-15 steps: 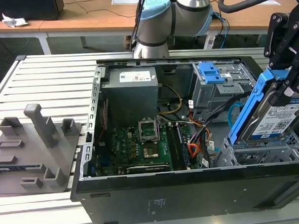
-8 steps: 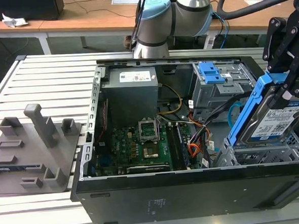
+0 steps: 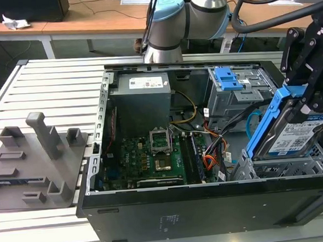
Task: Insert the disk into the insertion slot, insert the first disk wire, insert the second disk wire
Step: 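Insert the disk into the insertion slot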
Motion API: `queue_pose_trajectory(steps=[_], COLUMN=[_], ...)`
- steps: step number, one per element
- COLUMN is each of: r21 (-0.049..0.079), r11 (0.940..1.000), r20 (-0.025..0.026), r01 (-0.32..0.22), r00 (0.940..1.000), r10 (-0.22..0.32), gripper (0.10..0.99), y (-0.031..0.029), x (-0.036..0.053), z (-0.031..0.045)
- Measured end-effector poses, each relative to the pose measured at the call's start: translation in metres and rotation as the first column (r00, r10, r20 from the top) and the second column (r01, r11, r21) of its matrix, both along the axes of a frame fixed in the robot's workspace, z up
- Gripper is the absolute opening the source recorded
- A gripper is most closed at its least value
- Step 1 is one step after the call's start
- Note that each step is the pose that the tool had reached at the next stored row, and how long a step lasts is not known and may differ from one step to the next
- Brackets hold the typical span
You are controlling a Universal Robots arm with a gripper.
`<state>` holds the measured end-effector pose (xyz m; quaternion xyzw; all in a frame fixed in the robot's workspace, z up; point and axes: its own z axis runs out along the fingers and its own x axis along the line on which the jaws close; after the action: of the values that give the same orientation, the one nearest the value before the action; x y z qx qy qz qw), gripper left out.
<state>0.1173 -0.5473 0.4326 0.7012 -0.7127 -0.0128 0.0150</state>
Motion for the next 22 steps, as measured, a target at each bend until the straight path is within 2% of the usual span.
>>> queue_pose_trajectory(steps=[22], r21=[0.0], r11=[1.0], r20=[0.0], r01=[0.0], r00=[1.0], r10=[0.0], gripper=[0.365], y=[0.0], x=[0.0], z=[-0.0191])
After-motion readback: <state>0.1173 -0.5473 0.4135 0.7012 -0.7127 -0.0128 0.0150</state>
